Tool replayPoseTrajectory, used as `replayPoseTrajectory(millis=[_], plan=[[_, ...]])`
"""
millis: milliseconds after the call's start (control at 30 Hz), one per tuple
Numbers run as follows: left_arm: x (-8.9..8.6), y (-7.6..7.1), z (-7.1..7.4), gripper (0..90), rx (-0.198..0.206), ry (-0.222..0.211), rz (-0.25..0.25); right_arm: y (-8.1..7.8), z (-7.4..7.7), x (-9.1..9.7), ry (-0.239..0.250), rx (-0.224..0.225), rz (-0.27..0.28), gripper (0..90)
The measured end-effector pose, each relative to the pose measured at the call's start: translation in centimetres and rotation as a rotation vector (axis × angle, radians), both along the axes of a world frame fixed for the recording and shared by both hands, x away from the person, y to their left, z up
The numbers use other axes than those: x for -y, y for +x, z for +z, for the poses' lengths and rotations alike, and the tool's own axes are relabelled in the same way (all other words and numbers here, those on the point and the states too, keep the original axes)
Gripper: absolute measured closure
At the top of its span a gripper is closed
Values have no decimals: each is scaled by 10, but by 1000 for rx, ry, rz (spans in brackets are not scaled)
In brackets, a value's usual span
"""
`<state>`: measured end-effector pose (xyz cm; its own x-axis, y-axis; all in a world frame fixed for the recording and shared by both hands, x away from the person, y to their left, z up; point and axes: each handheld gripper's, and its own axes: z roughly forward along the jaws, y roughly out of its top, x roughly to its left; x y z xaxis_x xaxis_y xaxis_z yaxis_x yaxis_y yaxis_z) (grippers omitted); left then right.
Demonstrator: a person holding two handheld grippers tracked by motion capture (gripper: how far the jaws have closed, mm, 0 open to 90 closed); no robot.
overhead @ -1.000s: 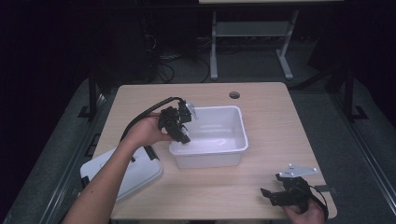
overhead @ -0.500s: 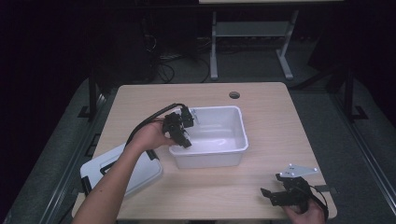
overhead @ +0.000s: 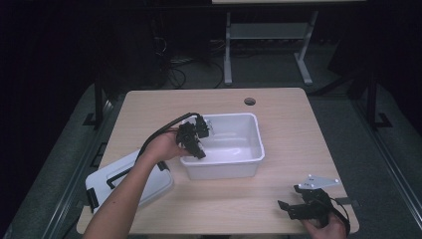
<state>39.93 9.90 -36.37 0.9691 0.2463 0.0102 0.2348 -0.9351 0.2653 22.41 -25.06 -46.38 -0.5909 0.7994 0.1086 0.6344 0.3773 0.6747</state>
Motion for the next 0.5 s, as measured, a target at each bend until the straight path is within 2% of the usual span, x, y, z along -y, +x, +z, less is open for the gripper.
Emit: replayPoseTrajectory(millis=[300,433,500], plan=[[7,-5,0,592,7,21,-32,0,0,-1,-1,3,5,173],[9,-8,-1,591,29,63,-52,0,0,0,-2,2,4,173],[10,-9,-2,591,29,71,-57,0,0,0,-2,0,2,172]])
